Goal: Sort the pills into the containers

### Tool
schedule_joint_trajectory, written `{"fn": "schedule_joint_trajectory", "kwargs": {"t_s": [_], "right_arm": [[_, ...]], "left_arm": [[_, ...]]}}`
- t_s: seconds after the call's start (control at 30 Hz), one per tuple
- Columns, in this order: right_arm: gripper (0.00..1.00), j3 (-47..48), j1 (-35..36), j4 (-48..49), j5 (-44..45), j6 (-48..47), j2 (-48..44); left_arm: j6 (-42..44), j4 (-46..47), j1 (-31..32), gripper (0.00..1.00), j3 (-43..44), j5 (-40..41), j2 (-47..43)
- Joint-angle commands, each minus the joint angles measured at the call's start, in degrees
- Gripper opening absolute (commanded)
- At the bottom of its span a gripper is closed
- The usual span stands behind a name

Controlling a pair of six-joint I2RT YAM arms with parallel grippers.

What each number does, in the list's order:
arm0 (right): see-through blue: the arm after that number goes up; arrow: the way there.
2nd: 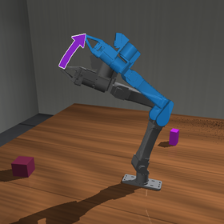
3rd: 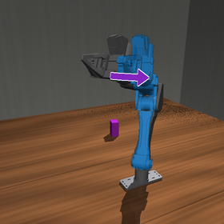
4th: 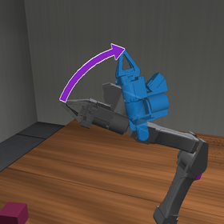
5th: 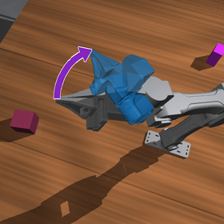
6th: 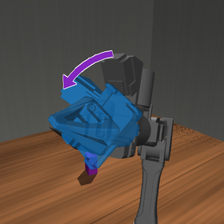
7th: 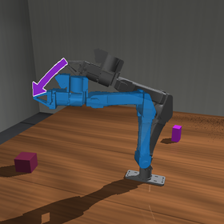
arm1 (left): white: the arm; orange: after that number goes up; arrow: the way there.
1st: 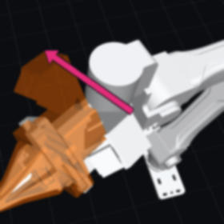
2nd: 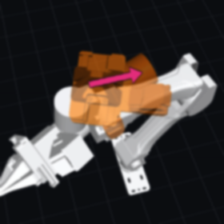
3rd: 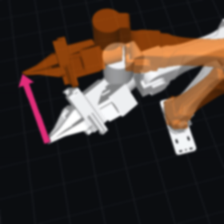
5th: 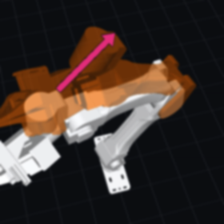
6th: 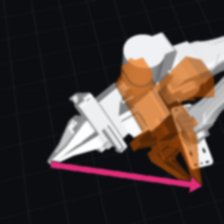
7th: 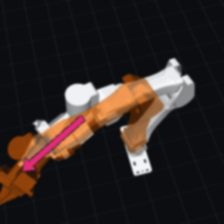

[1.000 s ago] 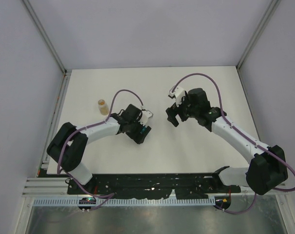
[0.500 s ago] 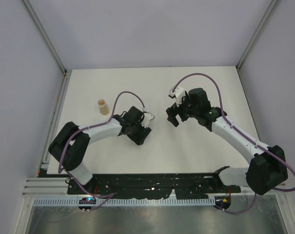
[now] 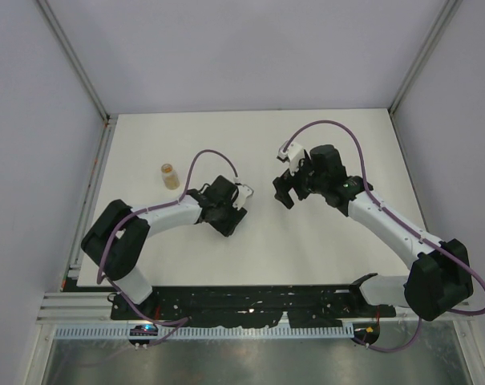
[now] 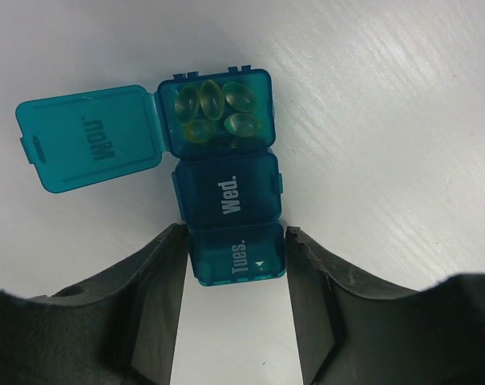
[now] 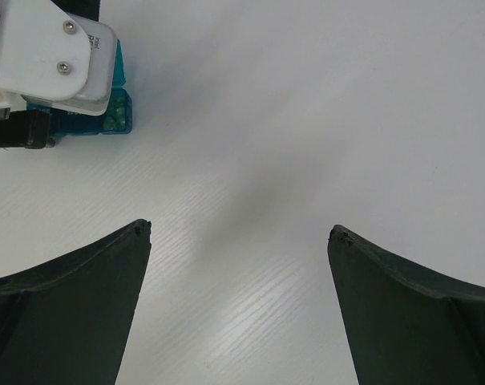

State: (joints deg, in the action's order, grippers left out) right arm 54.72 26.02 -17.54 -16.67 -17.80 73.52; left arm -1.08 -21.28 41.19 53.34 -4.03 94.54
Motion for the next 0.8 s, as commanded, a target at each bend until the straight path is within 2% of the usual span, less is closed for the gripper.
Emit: {"fn": "schedule_joint_trajectory", "kwargs": {"t_s": [0.0, 0.33, 0.5, 0.67, 0.77], "right_arm": [[0.95, 0.2, -0.3, 2.2, -0.9, 0.5, -0.1], [0.95, -0.2, -0.4, 3.0, -0.6, 1.5, -0.9], [0.95, 0.3, -0.4, 2.6, -2.2, 1.5, -0.3], [0.95, 0.9, -0.4, 1.9, -2.3, 1.9, 0.5], [0.95, 1.1, -0.4, 1.9, -2.2, 2.4, 0.9]], "left_arm": [[0.0, 1.0, 0.6, 0.52, 0.8, 0.7, 0.9], [0.9, 0.2, 0.8, 0.34, 1.6, -0.2, -0.2], [4.6, -0.5, 0.8, 0.20, 1.8, -2.9, -2.6], [8.1, -1.4, 0.8, 0.02, 1.4, -4.5, -5.9], [10.7, -2.5, 0.8, 0.00, 1.0, -6.1, -8.4]]}}
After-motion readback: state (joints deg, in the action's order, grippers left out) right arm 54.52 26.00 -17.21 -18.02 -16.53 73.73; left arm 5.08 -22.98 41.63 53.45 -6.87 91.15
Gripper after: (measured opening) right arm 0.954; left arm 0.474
